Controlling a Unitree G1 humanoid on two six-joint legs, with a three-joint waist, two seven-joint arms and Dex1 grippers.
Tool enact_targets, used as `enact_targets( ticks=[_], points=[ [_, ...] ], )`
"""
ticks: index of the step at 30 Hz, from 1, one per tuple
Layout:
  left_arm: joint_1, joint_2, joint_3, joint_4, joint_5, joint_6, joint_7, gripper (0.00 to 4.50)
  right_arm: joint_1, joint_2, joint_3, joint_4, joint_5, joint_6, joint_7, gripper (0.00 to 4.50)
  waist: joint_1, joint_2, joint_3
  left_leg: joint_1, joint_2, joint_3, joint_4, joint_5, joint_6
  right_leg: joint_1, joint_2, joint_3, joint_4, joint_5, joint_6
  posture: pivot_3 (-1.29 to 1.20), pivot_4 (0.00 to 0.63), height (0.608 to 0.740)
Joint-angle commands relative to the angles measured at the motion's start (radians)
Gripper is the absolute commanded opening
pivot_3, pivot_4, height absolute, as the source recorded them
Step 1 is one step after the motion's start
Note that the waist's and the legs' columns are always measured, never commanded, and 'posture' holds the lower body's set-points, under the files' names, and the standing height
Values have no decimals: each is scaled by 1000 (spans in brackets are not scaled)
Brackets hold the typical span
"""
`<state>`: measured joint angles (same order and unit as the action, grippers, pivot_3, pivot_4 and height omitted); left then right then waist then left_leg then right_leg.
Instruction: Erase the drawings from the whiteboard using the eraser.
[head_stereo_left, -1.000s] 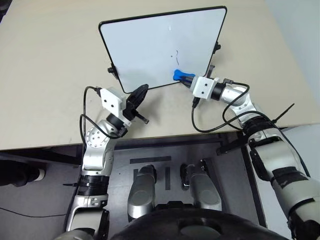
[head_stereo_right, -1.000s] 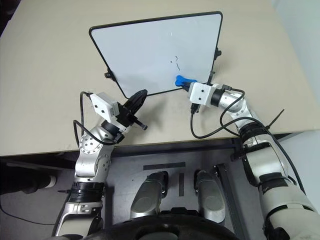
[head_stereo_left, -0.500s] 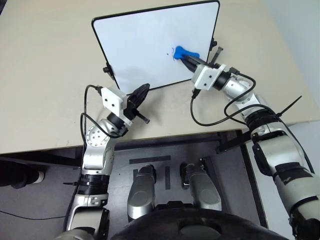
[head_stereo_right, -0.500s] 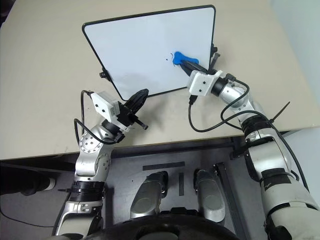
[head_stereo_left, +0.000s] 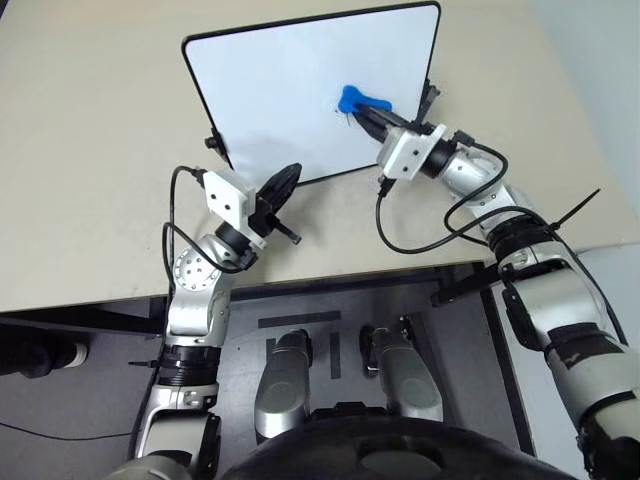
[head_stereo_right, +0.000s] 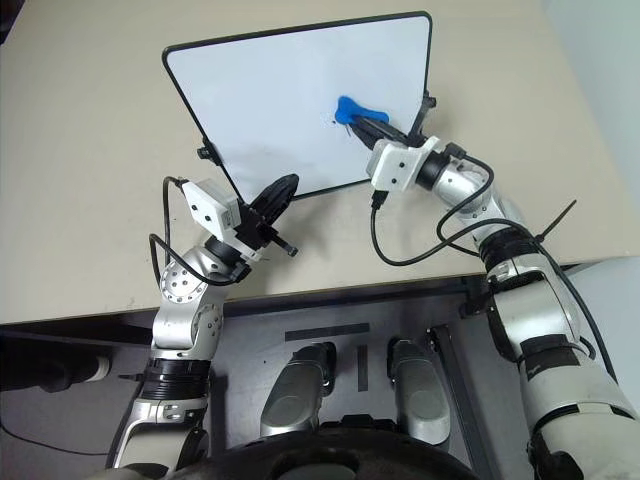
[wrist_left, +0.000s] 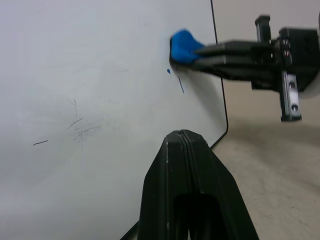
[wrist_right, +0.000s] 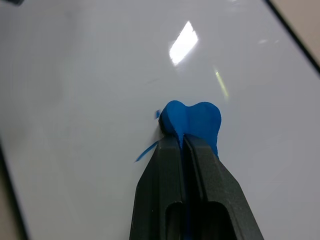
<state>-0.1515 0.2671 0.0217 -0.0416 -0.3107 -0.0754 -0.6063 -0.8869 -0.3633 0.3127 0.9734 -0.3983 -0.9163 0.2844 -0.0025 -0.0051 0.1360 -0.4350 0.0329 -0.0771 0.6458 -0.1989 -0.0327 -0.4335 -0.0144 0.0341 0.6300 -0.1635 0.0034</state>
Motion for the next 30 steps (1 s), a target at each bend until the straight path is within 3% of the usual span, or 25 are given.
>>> enact_targets(
  ticks=[1, 11, 24, 30],
  points=[
    [-12, -3, -3, -11, 5, -22, -4, 0, 4, 5, 12, 29, -22, 31, -15, 14, 0, 0, 0, 0, 0, 0, 0, -3, -5, 0, 0, 0, 0, 1, 0, 0, 150, 740],
    [-20, -1, -2, -4, 3, -23, -9, 0, -8, 10, 18, 40, -34, 32, -19, 14, 0, 0, 0, 0, 0, 0, 0, -4, -7, 0, 0, 0, 0, 4, -1, 0, 150, 740],
    [-17, -3, -5, -7, 3, -21, -8, 0, -65, 29, -14, -124, 25, -13, -4, 14, 0, 0, 0, -1, 0, 0, -1, -3, -5, -2, 0, 0, -2, 3, 2, 0, 150, 740],
    [-20, -5, -4, -2, 5, -25, -4, 0, -43, 24, 12, -81, -5, 14, -5, 14, 3, 0, 0, -2, 0, 0, 0, -2, -2, -2, 0, 0, -4, 0, 3, 0, 150, 740]
  ],
)
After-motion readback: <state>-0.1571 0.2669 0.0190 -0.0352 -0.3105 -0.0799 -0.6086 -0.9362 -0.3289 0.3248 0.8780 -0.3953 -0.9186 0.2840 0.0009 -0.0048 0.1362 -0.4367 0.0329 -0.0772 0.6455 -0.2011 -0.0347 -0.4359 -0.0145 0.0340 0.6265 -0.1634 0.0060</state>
